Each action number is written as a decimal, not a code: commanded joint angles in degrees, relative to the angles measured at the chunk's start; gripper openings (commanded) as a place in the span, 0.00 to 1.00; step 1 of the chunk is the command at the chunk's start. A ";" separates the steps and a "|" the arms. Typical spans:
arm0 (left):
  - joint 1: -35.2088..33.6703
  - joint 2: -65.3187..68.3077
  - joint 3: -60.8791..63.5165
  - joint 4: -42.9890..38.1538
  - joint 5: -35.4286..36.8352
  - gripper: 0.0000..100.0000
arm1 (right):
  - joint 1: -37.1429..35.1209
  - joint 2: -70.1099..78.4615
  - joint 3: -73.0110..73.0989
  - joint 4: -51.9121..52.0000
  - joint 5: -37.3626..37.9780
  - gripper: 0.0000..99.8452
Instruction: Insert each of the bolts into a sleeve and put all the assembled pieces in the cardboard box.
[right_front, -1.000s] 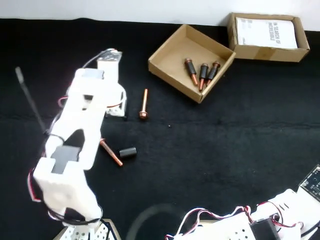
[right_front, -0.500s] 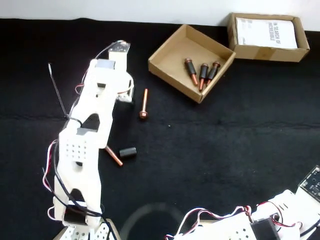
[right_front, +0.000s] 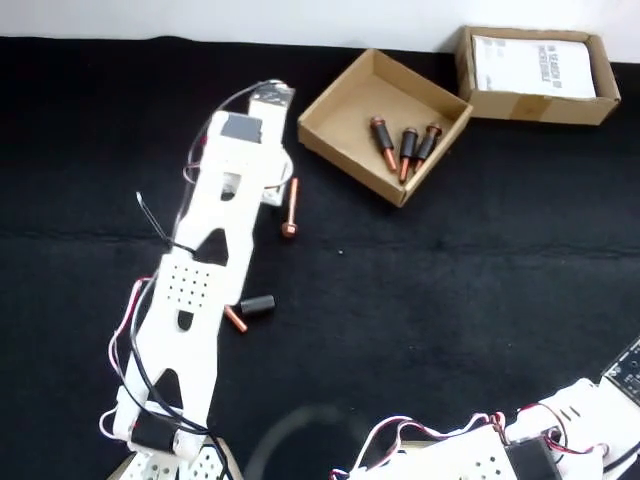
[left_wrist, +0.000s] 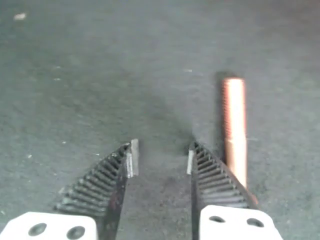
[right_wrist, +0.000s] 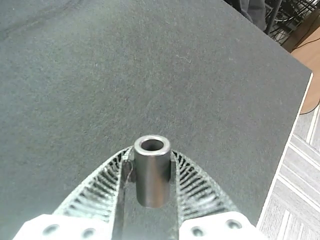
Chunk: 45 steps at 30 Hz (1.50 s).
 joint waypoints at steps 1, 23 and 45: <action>8.75 0.84 -3.91 4.75 0.62 0.20 | 0.48 -0.48 0.57 -1.63 -0.26 0.01; 17.45 -10.86 -4.70 -1.58 2.81 0.20 | 0.66 -0.40 1.19 -1.36 -0.35 0.01; 21.41 -13.85 -4.18 2.46 -67.08 0.20 | 0.66 -0.40 0.13 -1.63 1.32 0.01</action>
